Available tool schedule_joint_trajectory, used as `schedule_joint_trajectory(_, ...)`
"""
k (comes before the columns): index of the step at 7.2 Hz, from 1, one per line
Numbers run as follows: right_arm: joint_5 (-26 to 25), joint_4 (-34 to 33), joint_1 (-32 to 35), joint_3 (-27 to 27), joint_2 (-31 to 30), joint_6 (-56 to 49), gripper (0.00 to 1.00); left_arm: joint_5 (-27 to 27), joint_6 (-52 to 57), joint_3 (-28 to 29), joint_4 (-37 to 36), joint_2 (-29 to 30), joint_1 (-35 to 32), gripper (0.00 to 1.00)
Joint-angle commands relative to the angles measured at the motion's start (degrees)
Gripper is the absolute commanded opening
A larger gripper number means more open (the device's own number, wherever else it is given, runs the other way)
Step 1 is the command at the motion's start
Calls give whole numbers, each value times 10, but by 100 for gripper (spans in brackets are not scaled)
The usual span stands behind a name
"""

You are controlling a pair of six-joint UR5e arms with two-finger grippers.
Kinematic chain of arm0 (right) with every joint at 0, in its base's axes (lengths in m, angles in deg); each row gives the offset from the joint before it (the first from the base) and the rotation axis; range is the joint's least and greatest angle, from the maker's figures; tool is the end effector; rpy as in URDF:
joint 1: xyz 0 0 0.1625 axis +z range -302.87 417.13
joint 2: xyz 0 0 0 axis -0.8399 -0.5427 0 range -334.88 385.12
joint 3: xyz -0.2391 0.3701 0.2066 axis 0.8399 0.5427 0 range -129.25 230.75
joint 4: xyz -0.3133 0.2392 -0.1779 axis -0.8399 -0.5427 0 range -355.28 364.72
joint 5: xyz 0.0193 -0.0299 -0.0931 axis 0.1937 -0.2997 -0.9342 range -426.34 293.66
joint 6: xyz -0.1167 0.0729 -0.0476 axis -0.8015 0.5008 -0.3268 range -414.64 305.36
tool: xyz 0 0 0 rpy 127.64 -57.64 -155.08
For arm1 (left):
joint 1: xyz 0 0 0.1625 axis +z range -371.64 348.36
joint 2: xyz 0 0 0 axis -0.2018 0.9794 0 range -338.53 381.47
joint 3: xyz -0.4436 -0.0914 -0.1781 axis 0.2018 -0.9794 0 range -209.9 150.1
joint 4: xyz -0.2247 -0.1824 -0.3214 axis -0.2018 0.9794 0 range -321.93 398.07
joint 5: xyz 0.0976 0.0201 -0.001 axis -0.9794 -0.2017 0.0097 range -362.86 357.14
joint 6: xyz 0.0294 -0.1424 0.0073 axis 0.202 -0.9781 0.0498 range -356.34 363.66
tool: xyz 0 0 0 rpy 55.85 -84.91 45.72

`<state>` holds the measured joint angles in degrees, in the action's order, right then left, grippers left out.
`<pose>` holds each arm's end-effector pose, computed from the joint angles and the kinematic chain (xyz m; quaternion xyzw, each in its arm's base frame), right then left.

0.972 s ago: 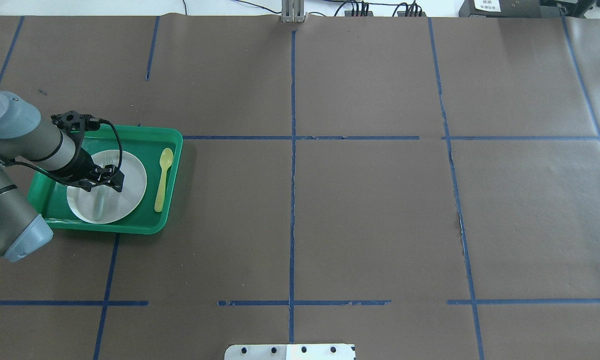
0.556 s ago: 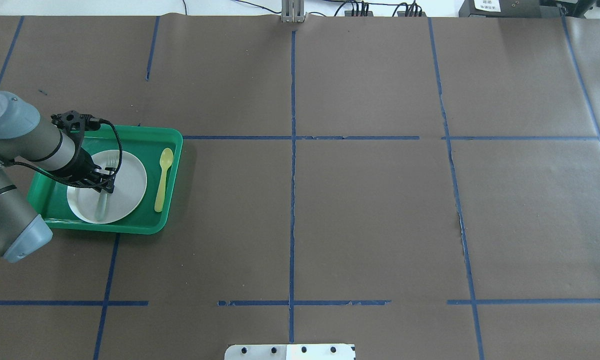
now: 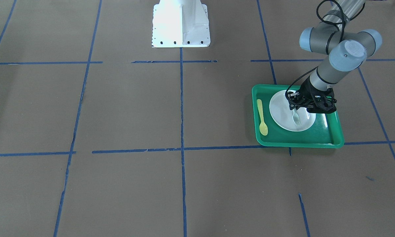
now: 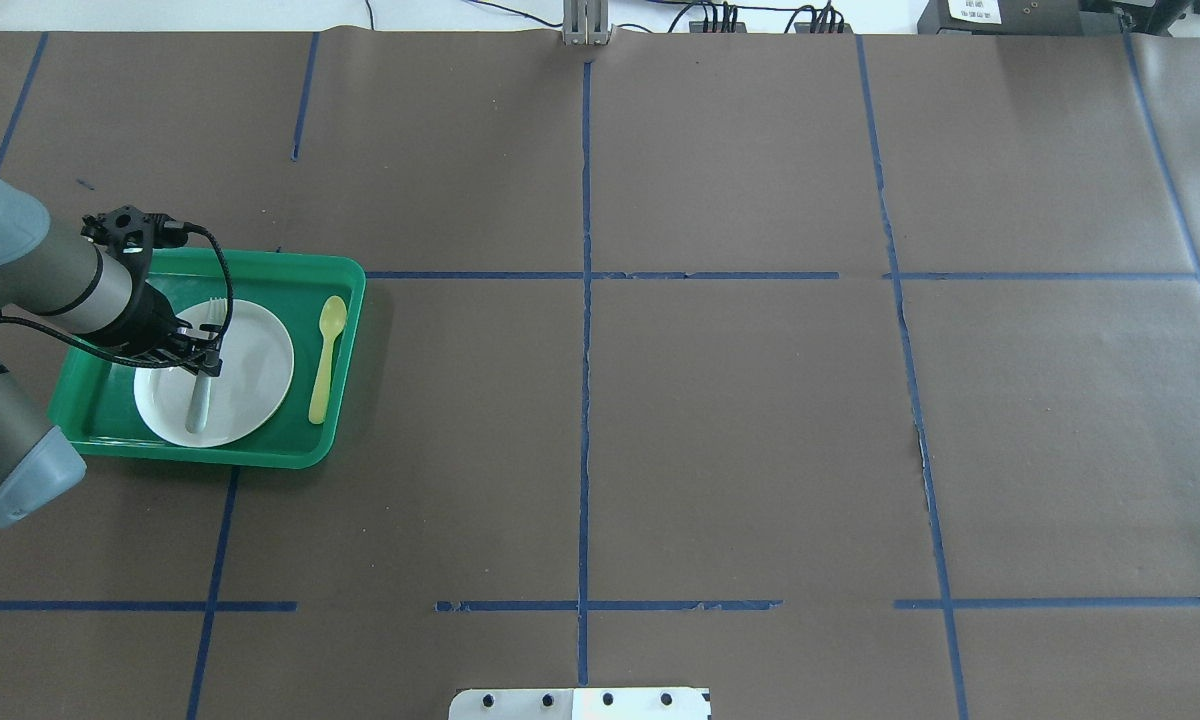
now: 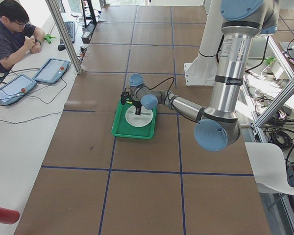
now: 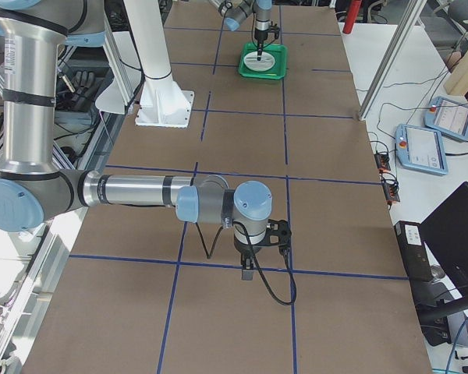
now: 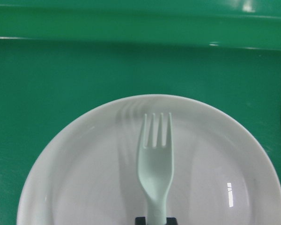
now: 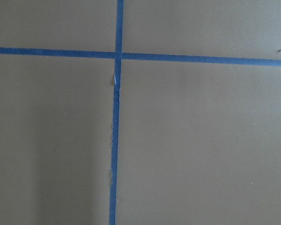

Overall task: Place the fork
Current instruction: 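Lift the fork and carry it off the plate toward the tray edge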

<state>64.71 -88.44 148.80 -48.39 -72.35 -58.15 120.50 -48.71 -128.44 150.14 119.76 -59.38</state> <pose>0.0506 -0.4434 0.7454 0.0036 -0.3508 -0.0105 0.9364 0.3762 -0.4931 0.5569 0.0174 0.4180 0.0155 0.9082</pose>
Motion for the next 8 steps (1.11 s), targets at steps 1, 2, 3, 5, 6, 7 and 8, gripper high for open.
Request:
schedule_joint_trajectory(1,0,0,0,0,0,0,100,-3,21,-9,3,-21,-18,0)
schedule_joint_trajectory(2,0,0,0,0,0,0,100,-3,44,-3,3,-30,-28,0)
schedule_joint_trajectory(3,0,0,0,0,0,0,100,-3,80,15,4,-38,-49,0)
schedule_joint_trajectory(5,0,0,0,0,0,0,100,-3,106,31,38,-63,-68,0)
schedule_joint_trajectory(6,0,0,0,0,0,0,100,-3,110,40,57,-70,-68,0)
schedule_joint_trajectory(7,0,0,0,0,0,1,100,-3,109,41,57,-69,-68,0)
schedule_joint_trajectory(8,0,0,0,0,0,0,100,-2,109,41,57,-68,-68,0)
